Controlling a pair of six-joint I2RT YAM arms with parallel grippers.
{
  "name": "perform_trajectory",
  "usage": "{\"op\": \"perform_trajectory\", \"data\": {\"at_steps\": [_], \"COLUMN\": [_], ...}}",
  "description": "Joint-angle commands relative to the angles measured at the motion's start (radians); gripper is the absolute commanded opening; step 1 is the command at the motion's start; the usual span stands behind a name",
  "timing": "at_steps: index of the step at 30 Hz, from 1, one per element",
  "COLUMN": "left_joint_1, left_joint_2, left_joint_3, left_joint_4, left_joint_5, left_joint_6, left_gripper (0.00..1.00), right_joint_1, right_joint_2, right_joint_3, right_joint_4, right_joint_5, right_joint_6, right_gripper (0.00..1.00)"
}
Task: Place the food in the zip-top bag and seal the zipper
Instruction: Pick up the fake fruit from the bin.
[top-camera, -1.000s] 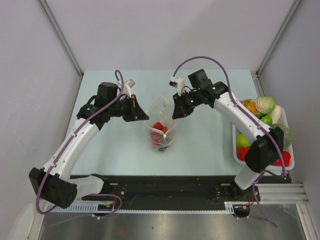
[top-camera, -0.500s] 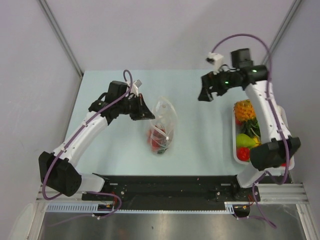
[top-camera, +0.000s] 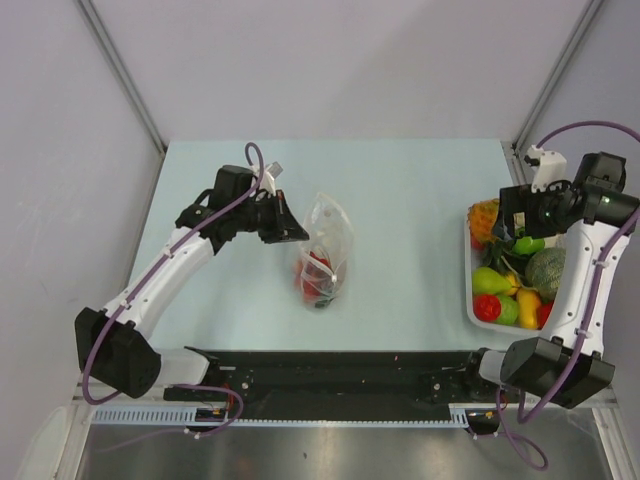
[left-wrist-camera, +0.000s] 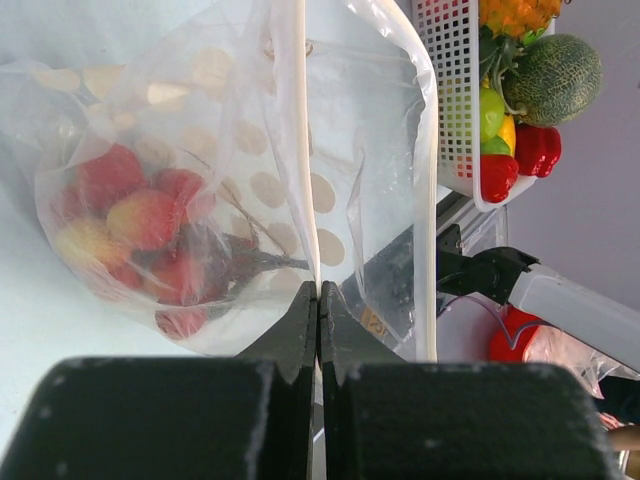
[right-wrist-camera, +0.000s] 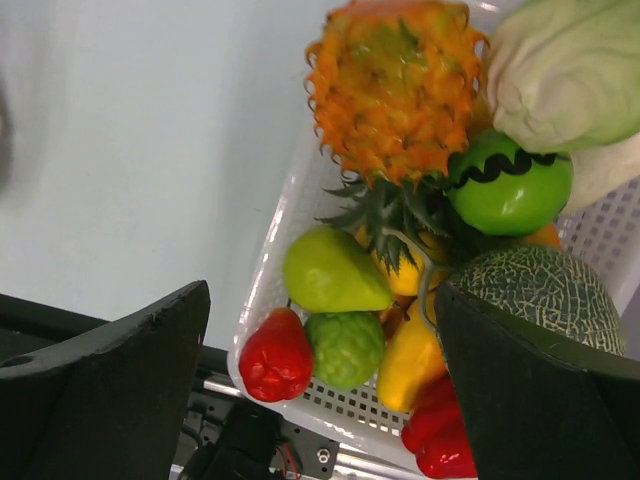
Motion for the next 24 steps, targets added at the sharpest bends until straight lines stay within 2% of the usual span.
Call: {"op": "perform_trajectory", "data": {"at_steps": [1, 10, 17, 24], "left_joint_1": [-0.005, -0.005, -0.005, -0.005], "left_joint_2": [-0.021, -0.020, -0.014, -0.004], "left_joint_3": [0.012, 0.001, -0.011, -0.014], "left_joint_4": [0.022, 0.024, 0.035, 0.038], "left_joint_5": [0.003, 0.007, 0.019, 0.030], "left_joint_6": [0.019, 0.033, 0.033, 0.041], "left_gripper": [0.00, 0.00, 0.00, 0.00], "right_joint_1": [0.000, 0.095, 0.170, 0.181], "right_joint_2": [0.027, 0.122, 0.165, 0.211], "right_joint_3": [-0.059, -0.093, -0.145, -0.192], "right_joint_4": [0.115, 0.284, 0.442, 0.538], "right_joint_5": [0.064, 0.107, 0.213, 0.253], "right_joint_6": [-0.014, -0.006, 0.018, 0.015], "right_gripper": [1.00, 1.00, 1.00, 1.00]}}
